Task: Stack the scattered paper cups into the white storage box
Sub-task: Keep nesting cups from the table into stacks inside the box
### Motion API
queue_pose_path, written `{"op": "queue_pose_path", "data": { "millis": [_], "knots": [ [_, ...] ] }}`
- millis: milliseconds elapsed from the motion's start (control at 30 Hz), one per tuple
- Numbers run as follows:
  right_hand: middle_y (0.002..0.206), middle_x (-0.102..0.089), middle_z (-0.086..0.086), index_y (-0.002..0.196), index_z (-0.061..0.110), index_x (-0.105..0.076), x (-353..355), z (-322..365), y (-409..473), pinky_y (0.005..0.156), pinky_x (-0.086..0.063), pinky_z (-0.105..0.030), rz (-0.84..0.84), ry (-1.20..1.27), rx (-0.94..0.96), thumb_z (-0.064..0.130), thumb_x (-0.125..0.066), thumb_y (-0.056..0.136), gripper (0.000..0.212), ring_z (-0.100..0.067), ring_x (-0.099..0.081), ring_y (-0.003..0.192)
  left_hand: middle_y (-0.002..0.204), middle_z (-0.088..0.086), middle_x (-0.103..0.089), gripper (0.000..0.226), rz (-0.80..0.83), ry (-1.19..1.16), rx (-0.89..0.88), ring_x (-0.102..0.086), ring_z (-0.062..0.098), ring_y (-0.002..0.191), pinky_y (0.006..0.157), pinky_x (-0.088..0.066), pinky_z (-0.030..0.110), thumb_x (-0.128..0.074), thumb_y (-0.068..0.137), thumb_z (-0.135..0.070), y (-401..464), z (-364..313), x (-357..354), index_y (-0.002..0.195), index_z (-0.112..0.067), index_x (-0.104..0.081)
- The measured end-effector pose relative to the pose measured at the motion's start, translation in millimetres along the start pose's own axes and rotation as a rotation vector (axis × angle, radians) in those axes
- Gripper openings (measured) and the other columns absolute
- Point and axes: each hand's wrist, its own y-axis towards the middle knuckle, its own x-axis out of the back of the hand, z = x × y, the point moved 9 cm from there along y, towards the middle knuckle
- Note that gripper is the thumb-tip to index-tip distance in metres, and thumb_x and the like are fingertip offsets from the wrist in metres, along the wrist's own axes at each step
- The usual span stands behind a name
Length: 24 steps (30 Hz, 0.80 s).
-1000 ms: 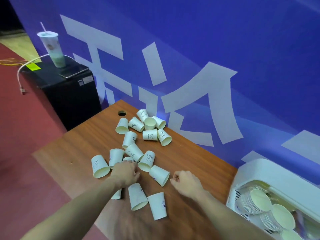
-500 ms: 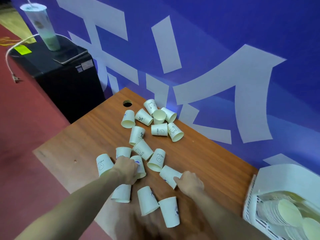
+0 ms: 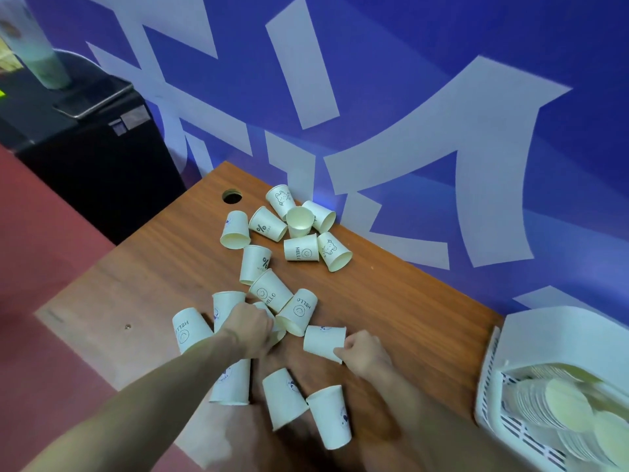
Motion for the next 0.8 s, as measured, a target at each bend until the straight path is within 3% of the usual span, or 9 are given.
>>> {"op": "queue_pose_path", "data": {
  "millis": [100, 233, 300, 433, 633, 800],
  "knots": [
    [0.092, -0.070, 0.002, 0.060, 0.026, -0.057, 7.1, 3.4, -5.5, 0.075, -0.049, -0.029, -0.031, -0.008, 0.045, 0.042, -0.065, 0.079, 0.026, -0.021, -0.067, 0.091, 0.097, 0.006, -0.067, 0.040, 0.026, 0.010, 0.046, -0.062, 0.024, 0.081, 0.063, -0.033, 0.031, -0.037, 0.097, -0.041, -2.8, 4.8, 1.0, 0.064, -0.017, -0.036],
    [0.102, -0.069, 0.003, 0.082, 0.028, -0.067, 20.4, 6.7, -19.8, 0.079, -0.050, -0.029, -0.102, -0.055, 0.094, 0.041, -0.064, 0.080, 0.013, -0.020, -0.065, 0.096, 0.104, 0.002, -0.067, 0.026, 0.018, -0.060, 0.178, -0.063, 0.023, 0.094, 0.065, -0.035, 0.030, -0.039, 0.094, -0.036, -9.5, 16.8, 8.9, 0.091, -0.019, -0.059],
    [0.101, -0.068, 0.002, 0.082, 0.028, -0.064, 28.7, 5.1, -29.3, 0.077, -0.050, -0.029, -0.138, -0.067, 0.115, 0.039, -0.064, 0.080, 0.011, -0.021, -0.065, 0.094, 0.105, 0.001, -0.065, 0.029, 0.015, -0.123, 0.242, -0.063, 0.022, 0.095, 0.065, -0.039, 0.029, -0.040, 0.094, -0.034, -14.0, 22.2, 11.6, 0.101, -0.016, -0.062],
    [0.099, -0.066, 0.001, 0.079, 0.028, -0.058, 46.1, -6.2, -49.3, 0.073, -0.047, -0.028, -0.208, -0.099, 0.128, 0.036, -0.063, 0.081, 0.010, -0.021, -0.062, 0.089, 0.102, 0.001, -0.065, 0.033, -0.025, -0.259, 0.339, -0.063, 0.021, 0.088, 0.063, -0.042, 0.028, -0.040, 0.090, -0.038, -23.3, 30.0, 15.7, 0.102, -0.018, -0.063],
    [0.095, -0.067, 0.002, 0.072, 0.024, -0.056, 68.7, -37.3, -76.6, 0.071, -0.048, -0.027, -0.293, -0.101, 0.125, 0.034, -0.063, 0.081, 0.015, -0.021, -0.065, 0.089, 0.106, 0.003, -0.063, 0.034, -0.091, -0.371, 0.372, -0.061, 0.021, 0.096, 0.068, -0.040, 0.028, -0.042, 0.094, -0.043, -40.8, 12.8, 42.2, 0.106, -0.016, -0.059],
    [0.090, -0.065, 0.004, 0.066, 0.024, -0.052, 80.8, -71.7, -98.3, 0.067, -0.044, -0.026, -0.330, -0.054, 0.114, 0.033, -0.061, 0.078, 0.017, -0.020, -0.063, 0.084, 0.099, 0.002, -0.065, 0.026, -0.117, -0.433, 0.326, -0.061, 0.021, 0.086, 0.067, -0.045, 0.029, -0.045, 0.092, -0.044, -49.7, -24.9, 66.1, 0.090, -0.019, -0.053]
  ]
}}
